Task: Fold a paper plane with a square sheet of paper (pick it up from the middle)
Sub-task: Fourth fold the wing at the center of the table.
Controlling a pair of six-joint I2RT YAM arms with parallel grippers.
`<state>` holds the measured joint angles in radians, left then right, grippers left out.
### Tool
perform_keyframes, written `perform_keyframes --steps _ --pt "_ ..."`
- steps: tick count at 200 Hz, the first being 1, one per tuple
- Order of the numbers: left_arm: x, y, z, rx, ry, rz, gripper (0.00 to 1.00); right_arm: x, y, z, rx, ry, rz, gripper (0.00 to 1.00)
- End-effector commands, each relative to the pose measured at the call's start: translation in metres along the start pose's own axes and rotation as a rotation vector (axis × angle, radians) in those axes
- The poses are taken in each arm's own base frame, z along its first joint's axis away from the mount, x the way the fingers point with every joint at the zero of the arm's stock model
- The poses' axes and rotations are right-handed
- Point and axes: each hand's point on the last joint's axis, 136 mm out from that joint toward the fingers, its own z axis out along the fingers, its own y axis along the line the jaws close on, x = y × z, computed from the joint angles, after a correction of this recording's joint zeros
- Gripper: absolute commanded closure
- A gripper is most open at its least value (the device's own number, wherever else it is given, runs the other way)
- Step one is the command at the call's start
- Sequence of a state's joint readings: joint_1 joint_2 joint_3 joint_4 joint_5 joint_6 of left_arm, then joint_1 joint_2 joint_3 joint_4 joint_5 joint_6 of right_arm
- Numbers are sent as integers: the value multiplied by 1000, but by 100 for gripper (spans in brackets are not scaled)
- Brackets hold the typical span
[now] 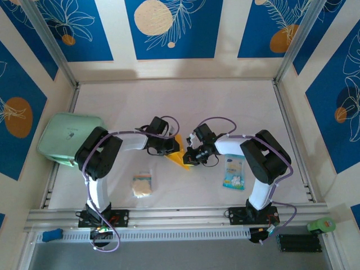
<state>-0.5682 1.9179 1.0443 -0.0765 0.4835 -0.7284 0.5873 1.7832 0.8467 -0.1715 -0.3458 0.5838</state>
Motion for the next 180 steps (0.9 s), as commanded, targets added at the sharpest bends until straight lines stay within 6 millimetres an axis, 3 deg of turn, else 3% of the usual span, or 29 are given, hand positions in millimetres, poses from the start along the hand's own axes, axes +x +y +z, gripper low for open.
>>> perform_keyframes --steps 1,75,141,180 --pt "-25 37 -4 -101 -48 -21 84 63 -85 8 308 171 163 100" --pt "-59 61 -15 -151 -84 -12 84 64 -85 7 308 166 163 100" --pt "-80 95 -25 -198 -107 -37 84 64 -84 5 302 153 167 100" --pt "-102 101 -36 -213 -140 -36 83 63 -83 4 294 148 164 100"
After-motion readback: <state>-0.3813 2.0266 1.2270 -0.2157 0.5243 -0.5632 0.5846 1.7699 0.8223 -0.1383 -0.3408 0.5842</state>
